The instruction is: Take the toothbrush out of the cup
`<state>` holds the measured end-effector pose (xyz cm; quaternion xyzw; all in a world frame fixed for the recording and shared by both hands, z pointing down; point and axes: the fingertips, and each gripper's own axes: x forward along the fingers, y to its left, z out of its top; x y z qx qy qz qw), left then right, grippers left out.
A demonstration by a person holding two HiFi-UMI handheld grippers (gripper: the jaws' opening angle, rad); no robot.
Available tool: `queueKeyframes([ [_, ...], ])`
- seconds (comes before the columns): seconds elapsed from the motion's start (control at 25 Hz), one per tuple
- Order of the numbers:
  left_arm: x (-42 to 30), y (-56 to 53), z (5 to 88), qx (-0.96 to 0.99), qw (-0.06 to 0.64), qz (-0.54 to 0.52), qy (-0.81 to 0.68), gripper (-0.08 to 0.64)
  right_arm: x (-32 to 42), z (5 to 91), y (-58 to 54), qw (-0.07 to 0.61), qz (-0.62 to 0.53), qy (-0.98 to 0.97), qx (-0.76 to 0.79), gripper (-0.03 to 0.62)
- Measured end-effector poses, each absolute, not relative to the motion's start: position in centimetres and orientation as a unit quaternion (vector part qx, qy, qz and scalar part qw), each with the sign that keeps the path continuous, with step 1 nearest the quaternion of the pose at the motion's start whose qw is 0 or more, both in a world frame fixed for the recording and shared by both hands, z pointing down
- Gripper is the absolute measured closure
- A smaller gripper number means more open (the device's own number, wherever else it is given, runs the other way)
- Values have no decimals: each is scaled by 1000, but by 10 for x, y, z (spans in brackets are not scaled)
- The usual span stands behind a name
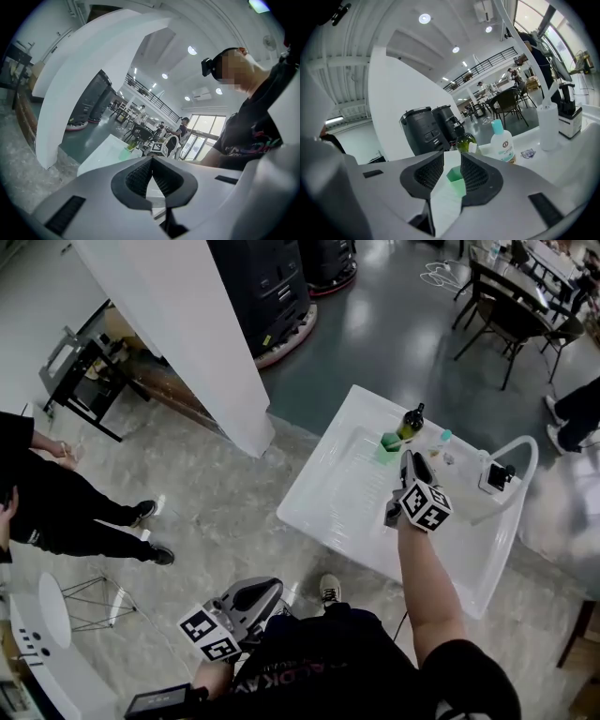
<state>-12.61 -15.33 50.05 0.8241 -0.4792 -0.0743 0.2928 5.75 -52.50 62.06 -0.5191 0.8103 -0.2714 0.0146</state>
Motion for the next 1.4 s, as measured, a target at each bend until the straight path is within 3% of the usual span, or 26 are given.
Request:
queueKeyframes([
  [0.48, -166, -158, 509, 811, 322, -55, -485, 552, 61, 674, -577, 8, -317, 758, -570, 489],
  [1.4, -175, -181, 529, 801, 354, -54, -480, 552, 54, 682, -596, -2, -310, 753, -580, 499],
])
